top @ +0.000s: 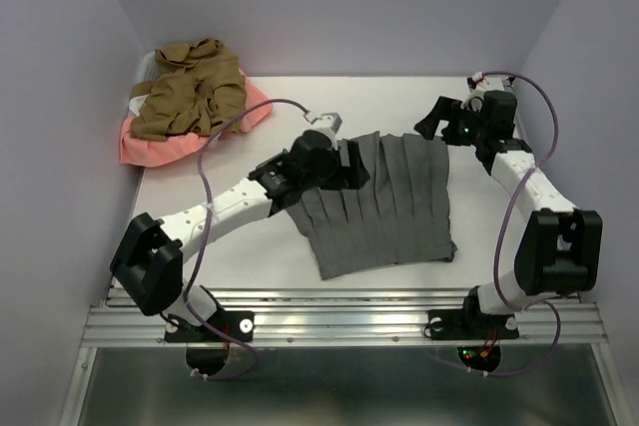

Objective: Fold and stack the skirts

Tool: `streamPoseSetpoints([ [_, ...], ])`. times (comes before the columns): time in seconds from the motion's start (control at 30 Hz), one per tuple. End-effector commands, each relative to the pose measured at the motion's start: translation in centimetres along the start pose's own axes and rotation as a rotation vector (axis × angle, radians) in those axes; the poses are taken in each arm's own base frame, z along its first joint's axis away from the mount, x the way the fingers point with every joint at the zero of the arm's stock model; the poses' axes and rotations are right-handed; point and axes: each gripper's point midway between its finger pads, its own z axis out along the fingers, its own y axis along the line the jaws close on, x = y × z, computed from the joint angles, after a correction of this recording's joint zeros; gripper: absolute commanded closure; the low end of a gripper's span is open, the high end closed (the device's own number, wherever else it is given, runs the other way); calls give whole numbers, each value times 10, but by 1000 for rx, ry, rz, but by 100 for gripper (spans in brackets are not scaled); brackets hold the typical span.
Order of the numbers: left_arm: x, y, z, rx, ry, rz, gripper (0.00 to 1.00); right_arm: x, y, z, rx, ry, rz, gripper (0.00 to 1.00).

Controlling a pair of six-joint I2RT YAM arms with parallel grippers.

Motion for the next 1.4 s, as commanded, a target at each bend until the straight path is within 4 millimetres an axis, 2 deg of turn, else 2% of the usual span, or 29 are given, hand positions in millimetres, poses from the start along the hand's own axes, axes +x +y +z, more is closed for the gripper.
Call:
streamPoseSetpoints([
  [0.0, -49, 72, -9, -156, -126, -57, 1, 51, 52, -8, -39, 68, -21, 0],
  [0.07, -59, 83, -5, -142, -118, -47, 1, 68, 69, -12, -51, 77, -46, 0],
  [0.1, -58, 96, 4, -170, -104, -43, 1, 83, 73, -12, -54, 105, -51, 0],
  [0.13, -77, 104, 5, -183, -133, -43, 1, 93, 84, -12, -68, 125, -67, 0],
  [0.2, -79, 112, 21, -170, -96, -40, 1, 98, 85, -16, -52, 140, -72, 0],
  [0.23, -94, 113, 23, -165, -116, -36, 1, 100, 88, -18, -51, 138, -76, 0],
  [0.33, -95, 132, 39, -211, -88, -41, 1, 105, 89, -24, -56, 161, -75, 0],
  [0.37, -90, 145, 44, -236, -65, -51, 1, 104, 90, -28, -59, 159, -77, 0],
  [0.5, -80, 175, 44, -281, -48, -92, 1, 110, 91, -38, -66, 168, -80, 0],
  [0.53, -69, 185, 42, -301, -34, -103, 1, 109, 92, -41, -69, 156, -83, 0],
  [0.6, -62, 199, 39, -301, -38, -120, 1, 116, 89, -41, -67, 171, -88, 0],
  [0.67, -63, 198, 44, -234, -56, -113, 1, 126, 90, -38, -82, 199, -102, 0],
  [0.7, -54, 210, 46, -236, -42, -132, 1, 130, 87, -35, -75, 214, -98, 0],
  [0.87, -23, 238, 65, -257, 58, -175, 1, 137, 80, -31, -52, 234, -96, 0],
  [1.0, -11, 247, 53, -289, 61, -203, 1, 140, 76, -30, -36, 242, -94, 0],
  [1.07, -16, 250, 45, -319, 34, -199, 1, 141, 79, -29, -42, 246, -98, 0],
  [1.17, -33, 242, 30, -323, -1, -185, 1, 138, 86, -26, -63, 243, -103, 0],
  [1.23, -48, 232, 28, -295, -25, -169, 1, 132, 92, -21, -78, 225, -111, 0],
  [1.27, -54, 229, 27, -285, -30, -163, 1, 127, 95, -18, -71, 209, -120, 0],
  [1.3, -58, 226, 24, -288, -29, -159, 1, 112, 99, -14, -70, 175, -126, 0],
  [1.33, -69, 223, 23, -288, -49, -152, 1, 109, 102, -5, -71, 162, -133, 0],
  [1.37, -74, 225, 21, -305, -62, -149, 1, 101, 97, 2, -34, 137, -138, 0],
])
